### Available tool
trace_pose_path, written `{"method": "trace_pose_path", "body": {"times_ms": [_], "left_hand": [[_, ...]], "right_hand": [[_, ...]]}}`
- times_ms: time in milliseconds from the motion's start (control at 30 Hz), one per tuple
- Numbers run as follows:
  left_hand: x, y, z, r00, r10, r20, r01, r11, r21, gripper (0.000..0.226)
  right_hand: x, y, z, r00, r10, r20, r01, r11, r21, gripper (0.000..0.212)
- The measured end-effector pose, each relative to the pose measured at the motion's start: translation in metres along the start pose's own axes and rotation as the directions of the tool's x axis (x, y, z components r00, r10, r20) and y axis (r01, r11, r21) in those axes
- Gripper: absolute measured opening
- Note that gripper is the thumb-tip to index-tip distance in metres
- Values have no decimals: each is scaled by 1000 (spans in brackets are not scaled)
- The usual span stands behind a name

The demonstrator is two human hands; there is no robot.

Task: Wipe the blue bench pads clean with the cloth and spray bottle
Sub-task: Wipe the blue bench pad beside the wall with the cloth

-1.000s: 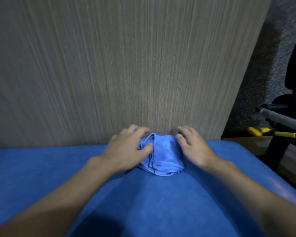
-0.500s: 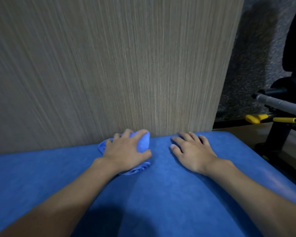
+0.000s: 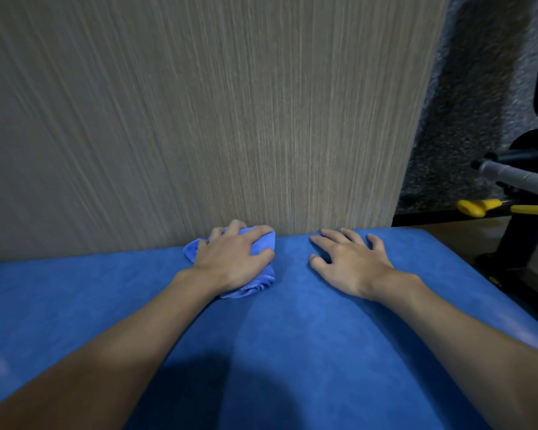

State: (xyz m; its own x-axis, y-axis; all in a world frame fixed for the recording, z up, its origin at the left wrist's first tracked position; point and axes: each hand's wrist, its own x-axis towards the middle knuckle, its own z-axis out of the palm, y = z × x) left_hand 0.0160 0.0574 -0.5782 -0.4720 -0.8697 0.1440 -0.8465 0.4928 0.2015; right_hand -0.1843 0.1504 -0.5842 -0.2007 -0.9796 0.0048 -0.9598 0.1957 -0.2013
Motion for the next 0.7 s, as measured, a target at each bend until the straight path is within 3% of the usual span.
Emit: {"method": "trace_pose_path", "body": {"times_ms": [100, 233, 333, 467, 567, 700], "left_hand": [[-3, -23, -5, 1000, -3, 2, 3, 1000, 9, 48], [-12, -64, -14, 999, -32, -13, 32, 999, 19, 50], [-21, -101, -25, 998, -63, -12, 63, 997, 34, 50], [-28, -134, -34, 994, -108, -2, 108, 994, 22, 53], [-23, -119, -28, 999, -34, -7, 34, 999, -4, 63], [-19, -115, -25, 998, 26, -57, -26, 1000, 0, 47]], "right_hand": [[4, -16, -7, 999, 47, -25, -48, 999, -21, 52], [14, -73, -1, 986, -81, -147, 90, 995, 53, 52], [21, -108, 15, 988, -137, -69, 142, 986, 84, 56], [24, -121, 28, 989, -144, 25, 145, 989, -33, 56], [23, -122, 28, 992, -124, 10, 124, 991, -39, 57], [21, -125, 26, 996, -88, 4, 88, 994, -57, 56]]}}
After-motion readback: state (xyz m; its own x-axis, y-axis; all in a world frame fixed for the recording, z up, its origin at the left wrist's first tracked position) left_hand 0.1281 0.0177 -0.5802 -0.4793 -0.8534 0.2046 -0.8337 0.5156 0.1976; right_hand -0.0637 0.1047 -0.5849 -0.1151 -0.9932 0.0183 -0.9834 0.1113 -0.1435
